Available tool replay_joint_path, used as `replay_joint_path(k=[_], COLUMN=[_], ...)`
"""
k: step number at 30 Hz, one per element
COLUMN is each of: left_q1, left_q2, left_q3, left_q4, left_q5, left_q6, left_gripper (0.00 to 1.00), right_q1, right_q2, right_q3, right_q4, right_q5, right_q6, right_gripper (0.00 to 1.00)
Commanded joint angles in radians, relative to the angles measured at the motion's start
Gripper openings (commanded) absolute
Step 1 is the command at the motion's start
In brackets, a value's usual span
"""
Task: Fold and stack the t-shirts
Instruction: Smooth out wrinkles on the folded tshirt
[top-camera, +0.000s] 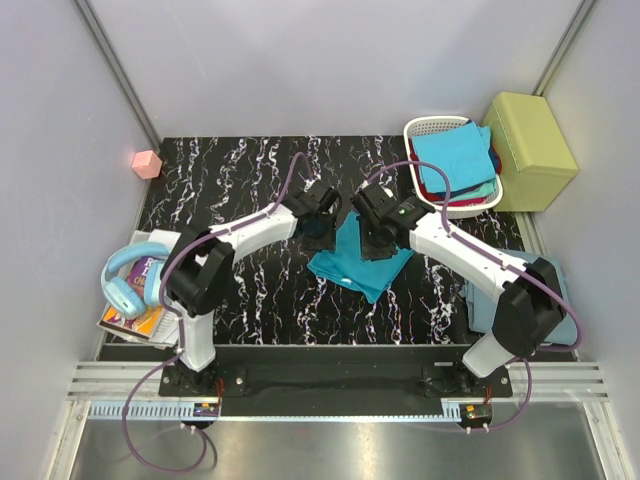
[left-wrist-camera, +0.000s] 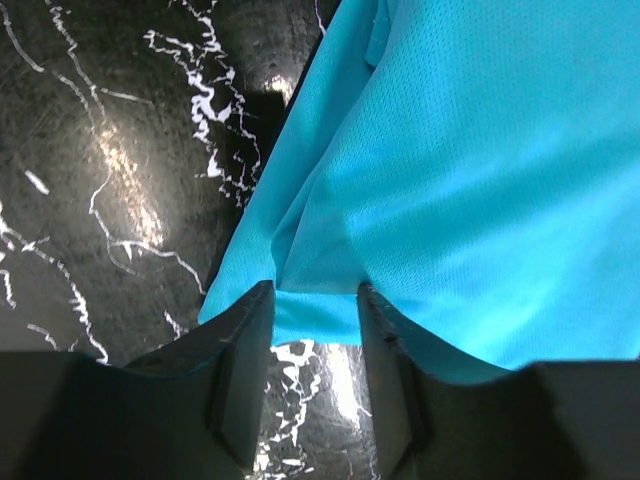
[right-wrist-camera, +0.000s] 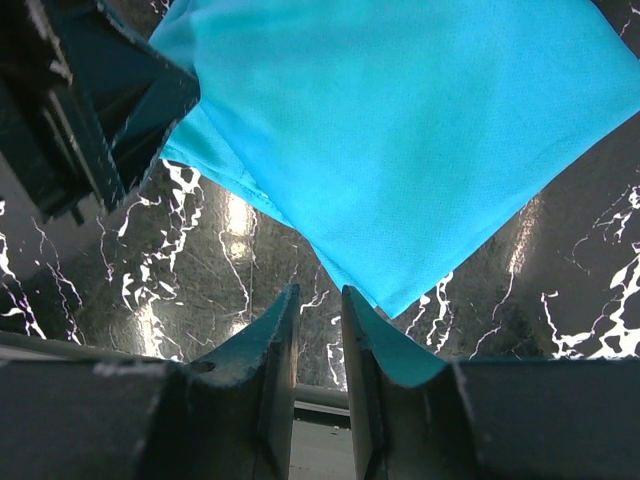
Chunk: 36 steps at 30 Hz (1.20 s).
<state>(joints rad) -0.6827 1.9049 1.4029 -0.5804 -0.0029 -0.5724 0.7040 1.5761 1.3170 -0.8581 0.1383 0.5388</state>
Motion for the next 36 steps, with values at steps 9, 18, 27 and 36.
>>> replay_joint_path(k=[9, 18, 27, 36], left_q1=[-0.005, -0.005, -0.003, -0.005], left_q2=[0.011, -0.061, -0.205, -0.265], left_q3=[0.065, 0.013, -0.125, -0.199], left_q4=[0.016, -0.015, -0.036, -0.061], left_q5=[-0.031, -0.048, -0.052, -0.037], left_q6=[0.014, 0.009, 0.005, 0.003], left_gripper=[0.15, 0.00, 0.00, 0.00], right_q1=[-0.001, -0.006, -0.031, -0.034], right_q2=[-0.045, -0.011, 0.041, 0.067], right_q3=[-0.006, 0.014, 0.025, 0.047], right_q4=[0.008, 0.011, 0.039, 0.053], right_q5=[0.034, 0.043, 0.034, 0.014], right_q6=[-0.025, -0.028, -0.020, -0.002], right_gripper=[0.31, 0.30, 0.30, 0.29])
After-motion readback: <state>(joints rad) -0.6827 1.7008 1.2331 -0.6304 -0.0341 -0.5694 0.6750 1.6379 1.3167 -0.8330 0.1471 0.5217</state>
